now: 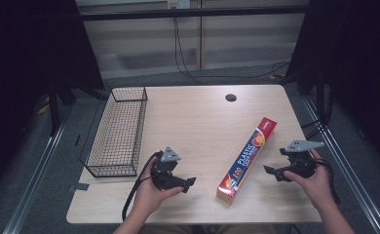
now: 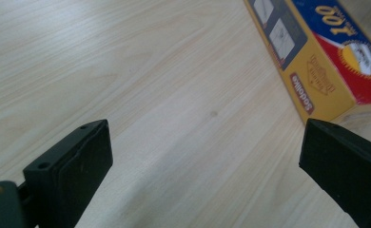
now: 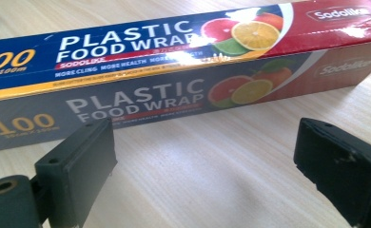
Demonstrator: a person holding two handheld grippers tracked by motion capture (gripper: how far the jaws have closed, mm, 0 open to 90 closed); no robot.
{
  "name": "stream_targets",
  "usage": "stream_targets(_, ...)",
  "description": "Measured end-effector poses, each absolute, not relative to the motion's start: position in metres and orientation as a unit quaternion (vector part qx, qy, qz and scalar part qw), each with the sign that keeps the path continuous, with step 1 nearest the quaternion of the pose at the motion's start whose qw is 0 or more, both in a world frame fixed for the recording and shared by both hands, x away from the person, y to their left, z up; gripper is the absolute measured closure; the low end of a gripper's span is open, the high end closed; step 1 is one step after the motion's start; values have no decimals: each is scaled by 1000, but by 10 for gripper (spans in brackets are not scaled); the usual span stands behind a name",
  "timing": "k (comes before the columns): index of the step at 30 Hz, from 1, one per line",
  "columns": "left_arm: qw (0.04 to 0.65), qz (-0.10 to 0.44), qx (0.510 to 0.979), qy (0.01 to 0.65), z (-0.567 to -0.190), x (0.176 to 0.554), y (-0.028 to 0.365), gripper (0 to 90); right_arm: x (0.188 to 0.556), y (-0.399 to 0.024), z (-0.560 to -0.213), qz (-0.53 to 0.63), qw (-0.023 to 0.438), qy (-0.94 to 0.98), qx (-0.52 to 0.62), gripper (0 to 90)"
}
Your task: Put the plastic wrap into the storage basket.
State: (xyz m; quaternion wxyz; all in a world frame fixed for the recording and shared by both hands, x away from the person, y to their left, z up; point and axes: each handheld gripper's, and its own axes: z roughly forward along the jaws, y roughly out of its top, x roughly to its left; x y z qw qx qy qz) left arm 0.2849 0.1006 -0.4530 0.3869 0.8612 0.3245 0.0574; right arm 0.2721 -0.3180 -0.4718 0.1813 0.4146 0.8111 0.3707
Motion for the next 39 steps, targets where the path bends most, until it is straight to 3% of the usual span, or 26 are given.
stream_targets(12, 379, 44, 867, 321, -442, 276, 87, 36, 271, -318, -470, 379, 184, 801, 424, 64)
stream_targets(32, 385, 19, 875, 293, -429, 291, 7, 31, 259, -326, -470, 372, 188, 798, 436, 65)
stream_targets(39, 376, 12, 882, 282, -430, 294, -2, 25, 258, -328, -471, 373, 186, 796, 438, 64)
